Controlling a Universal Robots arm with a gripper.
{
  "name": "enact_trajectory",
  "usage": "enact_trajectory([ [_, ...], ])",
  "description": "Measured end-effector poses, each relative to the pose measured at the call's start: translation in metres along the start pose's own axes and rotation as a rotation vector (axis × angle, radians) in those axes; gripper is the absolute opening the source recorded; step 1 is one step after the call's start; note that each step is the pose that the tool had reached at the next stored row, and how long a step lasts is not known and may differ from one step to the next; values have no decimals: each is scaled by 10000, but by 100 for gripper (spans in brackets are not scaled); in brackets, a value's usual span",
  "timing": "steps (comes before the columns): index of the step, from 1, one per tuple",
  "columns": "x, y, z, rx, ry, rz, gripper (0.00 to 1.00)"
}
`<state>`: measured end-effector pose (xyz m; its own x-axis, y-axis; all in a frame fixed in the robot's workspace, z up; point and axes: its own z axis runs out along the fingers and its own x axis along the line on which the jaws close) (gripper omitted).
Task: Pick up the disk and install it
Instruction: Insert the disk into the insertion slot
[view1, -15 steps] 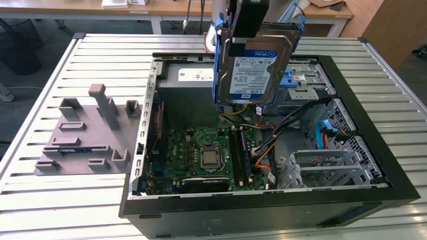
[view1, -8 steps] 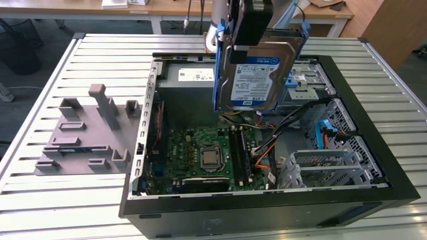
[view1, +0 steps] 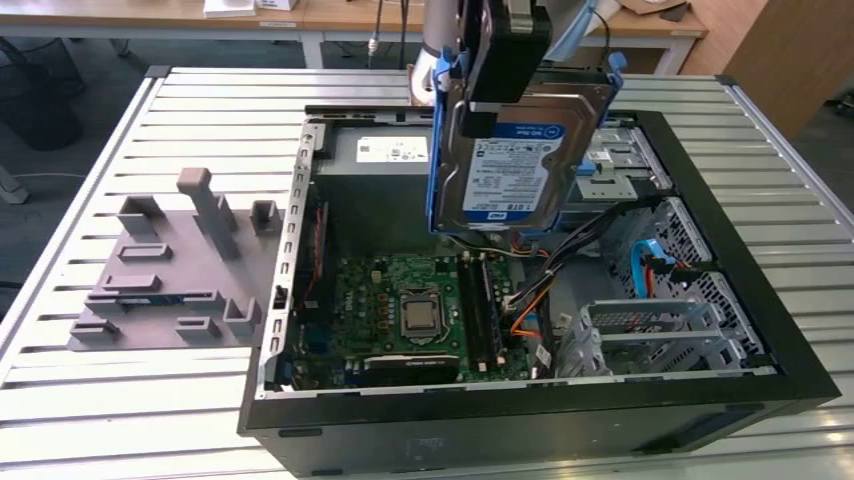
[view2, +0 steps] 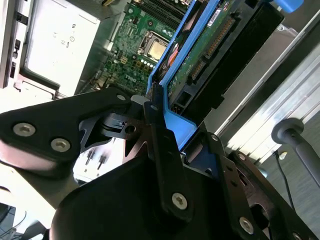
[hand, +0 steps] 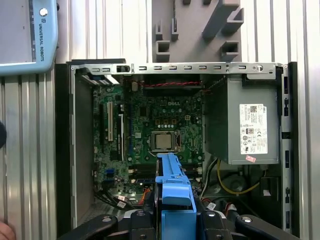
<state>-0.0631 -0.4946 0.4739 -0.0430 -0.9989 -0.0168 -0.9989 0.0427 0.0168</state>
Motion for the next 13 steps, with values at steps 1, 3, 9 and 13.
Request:
enact_trajectory([
  [1,9,0,-1,0,14,1,37],
  [3,20,0,0,3,70,3,37],
  [9,52,-3,0,5,123,1,37],
  [13,111,-5,1,5,122,2,37],
])
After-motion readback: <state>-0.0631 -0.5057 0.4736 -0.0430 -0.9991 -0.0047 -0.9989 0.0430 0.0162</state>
